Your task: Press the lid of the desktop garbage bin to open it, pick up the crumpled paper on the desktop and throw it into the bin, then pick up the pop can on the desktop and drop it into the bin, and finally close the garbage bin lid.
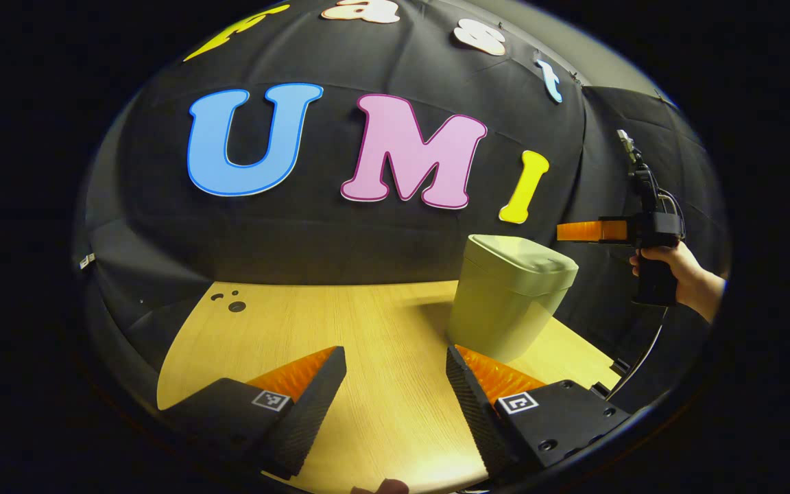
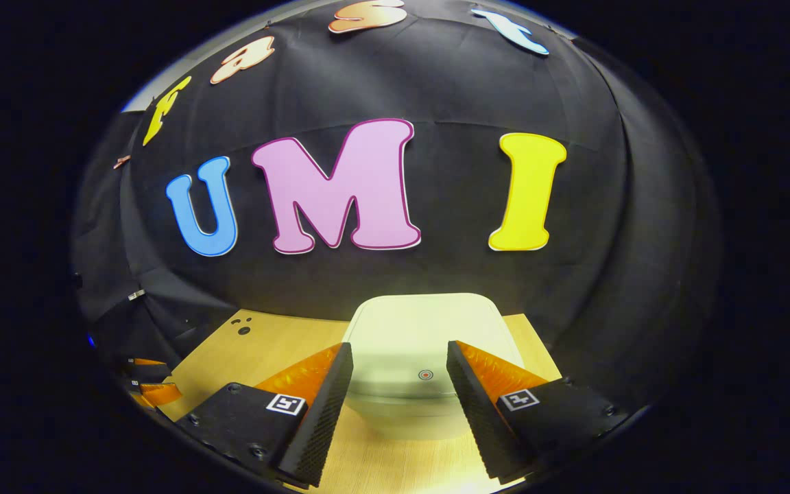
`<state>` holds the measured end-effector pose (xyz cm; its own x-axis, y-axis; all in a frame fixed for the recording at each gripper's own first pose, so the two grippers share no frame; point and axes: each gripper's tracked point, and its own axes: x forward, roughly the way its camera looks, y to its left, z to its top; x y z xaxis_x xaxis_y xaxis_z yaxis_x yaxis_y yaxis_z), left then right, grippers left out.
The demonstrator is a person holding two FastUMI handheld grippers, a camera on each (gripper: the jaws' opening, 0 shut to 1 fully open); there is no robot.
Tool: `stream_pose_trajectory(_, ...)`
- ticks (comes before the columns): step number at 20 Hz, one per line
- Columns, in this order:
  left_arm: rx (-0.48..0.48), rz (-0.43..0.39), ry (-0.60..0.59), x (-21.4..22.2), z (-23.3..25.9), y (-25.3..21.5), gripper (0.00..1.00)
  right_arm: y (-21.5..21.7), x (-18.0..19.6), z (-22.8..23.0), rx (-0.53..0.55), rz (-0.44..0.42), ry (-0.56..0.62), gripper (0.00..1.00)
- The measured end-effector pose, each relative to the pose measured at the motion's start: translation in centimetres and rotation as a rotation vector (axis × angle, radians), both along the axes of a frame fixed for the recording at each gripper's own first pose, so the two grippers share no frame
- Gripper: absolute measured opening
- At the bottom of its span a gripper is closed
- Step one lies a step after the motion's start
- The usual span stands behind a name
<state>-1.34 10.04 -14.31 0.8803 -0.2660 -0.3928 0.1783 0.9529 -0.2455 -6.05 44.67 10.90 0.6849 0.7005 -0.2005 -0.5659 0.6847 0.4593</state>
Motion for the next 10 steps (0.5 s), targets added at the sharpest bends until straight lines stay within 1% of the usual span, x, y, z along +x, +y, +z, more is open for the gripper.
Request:
stream_pose_trajectory(6,0.009,0.008,-0.049,0.0,2.1,-1.5,0.94,-0.4,-3.5,1.9,0.042,0.041,-0.082,0.87)
stream_pose_trajectory(10,0.029,0.027,-0.063,-0.6,2.9,-1.8,0.94,-0.6,-5.7,2.2,0.069,0.081,-0.115,0.87)
